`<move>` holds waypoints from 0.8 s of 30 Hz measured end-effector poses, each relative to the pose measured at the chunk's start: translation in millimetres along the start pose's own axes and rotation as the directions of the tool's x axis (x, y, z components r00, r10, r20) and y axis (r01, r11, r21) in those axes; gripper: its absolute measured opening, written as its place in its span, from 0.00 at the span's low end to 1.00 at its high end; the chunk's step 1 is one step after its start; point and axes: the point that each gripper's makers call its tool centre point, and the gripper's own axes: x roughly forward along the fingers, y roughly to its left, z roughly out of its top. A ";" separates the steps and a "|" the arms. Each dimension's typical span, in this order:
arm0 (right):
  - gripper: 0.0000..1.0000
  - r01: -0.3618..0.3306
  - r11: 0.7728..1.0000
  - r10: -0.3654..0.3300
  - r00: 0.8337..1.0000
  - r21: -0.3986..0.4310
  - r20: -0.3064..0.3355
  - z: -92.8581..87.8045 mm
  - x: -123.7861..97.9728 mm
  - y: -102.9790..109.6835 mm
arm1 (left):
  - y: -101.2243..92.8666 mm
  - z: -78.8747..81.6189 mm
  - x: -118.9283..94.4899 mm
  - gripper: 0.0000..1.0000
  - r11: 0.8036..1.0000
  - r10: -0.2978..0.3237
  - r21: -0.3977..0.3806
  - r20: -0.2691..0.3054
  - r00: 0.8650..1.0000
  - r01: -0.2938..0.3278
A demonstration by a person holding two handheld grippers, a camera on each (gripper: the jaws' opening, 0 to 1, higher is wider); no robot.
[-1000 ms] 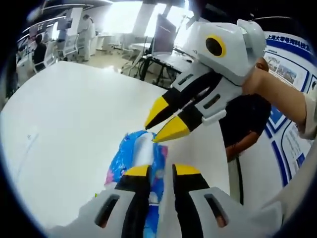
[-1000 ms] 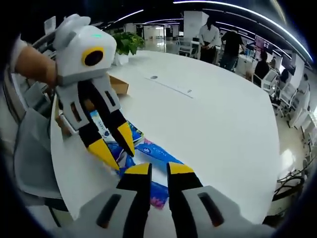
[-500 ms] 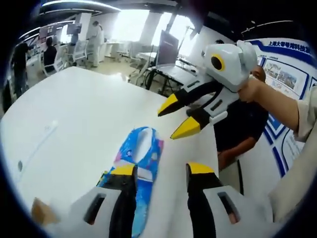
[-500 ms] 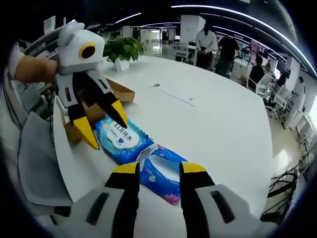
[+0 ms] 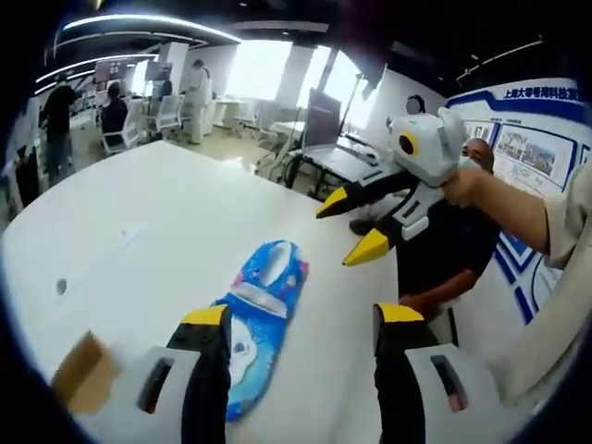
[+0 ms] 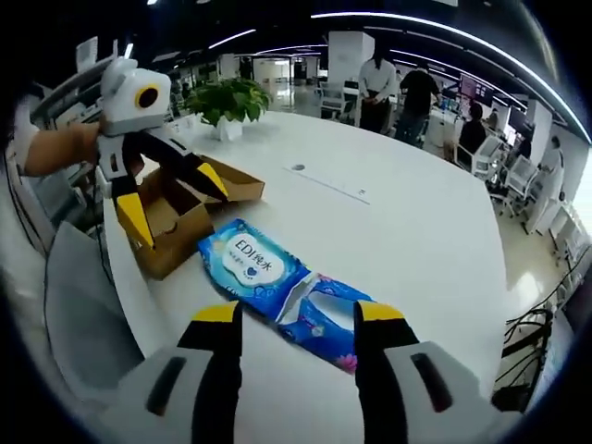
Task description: Operate the shoe box by opening the lid, removing the specified soft item, and placing it in the target area until the item is outside and the box remains undamaged.
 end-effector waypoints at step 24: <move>0.75 0.041 0.999 -0.041 0.996 0.006 0.078 30.0 -23.2 55.8 | 12.3 -22.0 -112.7 0.88 0.980 0.198 -0.043 0.155 0.968 -0.193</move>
